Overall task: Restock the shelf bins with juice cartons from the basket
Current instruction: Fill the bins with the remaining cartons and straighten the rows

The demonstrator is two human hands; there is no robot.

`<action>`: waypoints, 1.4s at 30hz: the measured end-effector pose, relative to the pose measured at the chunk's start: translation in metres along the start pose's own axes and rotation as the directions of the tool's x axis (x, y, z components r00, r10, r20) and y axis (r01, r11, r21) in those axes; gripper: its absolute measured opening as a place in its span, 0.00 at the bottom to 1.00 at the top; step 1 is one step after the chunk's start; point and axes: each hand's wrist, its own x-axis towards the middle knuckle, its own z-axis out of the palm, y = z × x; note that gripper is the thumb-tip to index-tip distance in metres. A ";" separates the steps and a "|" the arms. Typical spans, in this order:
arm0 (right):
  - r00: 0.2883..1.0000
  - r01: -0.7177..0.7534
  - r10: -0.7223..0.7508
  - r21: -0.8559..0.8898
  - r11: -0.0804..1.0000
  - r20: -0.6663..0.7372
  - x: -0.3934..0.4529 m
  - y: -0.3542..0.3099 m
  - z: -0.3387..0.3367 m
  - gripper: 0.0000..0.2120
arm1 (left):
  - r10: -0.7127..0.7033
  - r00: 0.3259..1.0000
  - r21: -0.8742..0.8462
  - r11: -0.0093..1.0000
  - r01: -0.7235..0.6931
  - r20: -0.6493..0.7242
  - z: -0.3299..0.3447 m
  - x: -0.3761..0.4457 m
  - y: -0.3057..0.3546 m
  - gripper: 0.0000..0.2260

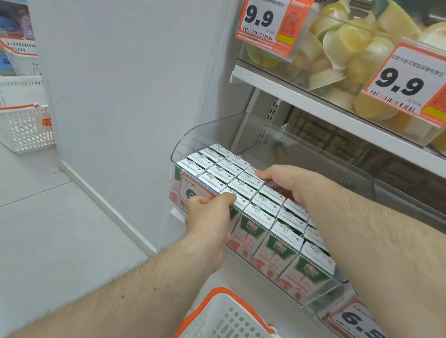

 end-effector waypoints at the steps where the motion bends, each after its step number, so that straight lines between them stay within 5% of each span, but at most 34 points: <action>1: 0.993 0.039 -0.046 -0.065 0.997 -0.107 -0.004 0.001 0.001 0.20 | 0.004 1.000 0.006 1.000 -0.004 0.023 -0.001 -0.004 0.002 0.12; 4: 0.908 0.150 -0.233 -0.248 0.957 -0.349 -0.021 0.008 0.005 0.22 | 0.017 0.995 0.093 0.995 -0.027 0.098 -0.004 -0.020 0.004 0.11; 8: 0.746 0.229 -0.455 -0.455 0.861 -0.486 -0.061 0.021 0.016 0.14 | 0.083 0.978 0.416 0.896 -0.156 0.190 -0.012 -0.037 -0.006 0.08; 12: 0.530 0.371 -0.708 -0.623 0.689 -0.467 -0.108 0.052 0.038 0.07 | 0.000 0.948 0.624 0.753 -0.211 0.319 -0.018 -0.054 -0.017 0.06; 16: 0.237 0.590 -0.862 -0.638 0.495 -0.449 -0.145 0.098 0.068 0.11 | -0.007 0.908 0.691 0.651 -0.313 0.418 -0.021 -0.066 -0.033 0.07; 18: 0.171 0.650 -0.873 -0.613 0.449 -0.457 -0.153 0.123 0.082 0.10 | -0.042 0.872 0.726 0.575 -0.377 0.487 -0.025 -0.072 -0.047 0.08; 21: 0.263 0.691 -0.826 -0.499 0.522 -0.499 -0.162 0.168 0.110 0.09 | -0.160 0.817 0.807 0.344 -0.480 0.554 -0.038 -0.071 -0.076 0.07; 26: 0.599 0.604 -0.694 -0.345 0.719 -0.400 -0.152 0.246 0.150 0.08 | -0.384 0.807 0.826 -0.168 -0.538 0.448 -0.064 -0.058 -0.128 0.10; 31: 0.896 0.287 -0.346 -0.231 0.929 -0.279 -0.136 0.318 0.170 0.08 | -0.524 0.794 0.749 -0.381 -0.542 0.308 -0.085 -0.044 -0.176 0.13; 36: 0.987 0.047 -0.073 -0.179 0.983 -0.143 -0.127 0.392 0.197 0.09 | -0.584 0.786 0.697 -0.478 -0.535 0.203 -0.111 -0.034 -0.234 0.15; 42: 0.984 -0.163 0.175 -0.197 0.967 0.041 -0.109 0.442 0.232 0.06 | -0.581 0.806 0.609 -0.600 -0.519 0.115 -0.149 -0.021 -0.285 0.26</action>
